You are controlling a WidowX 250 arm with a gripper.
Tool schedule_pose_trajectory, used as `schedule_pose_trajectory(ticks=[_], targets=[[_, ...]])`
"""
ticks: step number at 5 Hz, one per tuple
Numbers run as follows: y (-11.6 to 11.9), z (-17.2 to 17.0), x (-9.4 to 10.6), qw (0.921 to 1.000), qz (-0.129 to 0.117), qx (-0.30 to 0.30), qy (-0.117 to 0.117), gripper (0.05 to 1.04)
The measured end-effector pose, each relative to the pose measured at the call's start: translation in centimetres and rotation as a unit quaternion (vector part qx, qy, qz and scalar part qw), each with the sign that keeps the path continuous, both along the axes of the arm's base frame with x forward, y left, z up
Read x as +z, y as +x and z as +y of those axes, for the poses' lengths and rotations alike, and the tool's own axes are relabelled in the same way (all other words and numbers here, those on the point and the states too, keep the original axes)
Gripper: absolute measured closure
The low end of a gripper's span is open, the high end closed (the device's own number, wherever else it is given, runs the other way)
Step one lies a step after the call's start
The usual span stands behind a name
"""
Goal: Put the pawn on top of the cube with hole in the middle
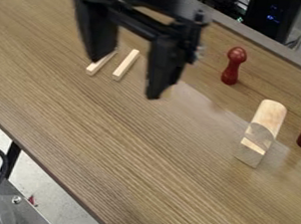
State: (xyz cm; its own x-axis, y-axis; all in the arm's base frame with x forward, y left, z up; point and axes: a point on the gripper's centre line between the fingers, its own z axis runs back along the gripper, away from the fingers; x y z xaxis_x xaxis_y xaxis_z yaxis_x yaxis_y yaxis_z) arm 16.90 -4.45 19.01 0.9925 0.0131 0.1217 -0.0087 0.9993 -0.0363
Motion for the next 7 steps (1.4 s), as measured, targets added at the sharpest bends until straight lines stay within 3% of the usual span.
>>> schedule_pose_trajectory(ticks=[1, 3, 4, 5, 7], targets=[[1.9, -0.7, -1.1, 0.9999, -0.014, -0.007, -0.003, 0.087], [7.2, -2.1, -2.7, 0.9956, -0.093, -0.007, -0.008, 0.087], [9.8, -2.1, -2.9, 0.9916, -0.127, 0.0, -0.024, 0.087], [12.6, -0.6, -3.8, 0.9889, -0.146, 0.017, -0.021, 0.087], [17.2, 2.6, -5.4, 0.9859, -0.156, 0.054, -0.025, 0.087]])
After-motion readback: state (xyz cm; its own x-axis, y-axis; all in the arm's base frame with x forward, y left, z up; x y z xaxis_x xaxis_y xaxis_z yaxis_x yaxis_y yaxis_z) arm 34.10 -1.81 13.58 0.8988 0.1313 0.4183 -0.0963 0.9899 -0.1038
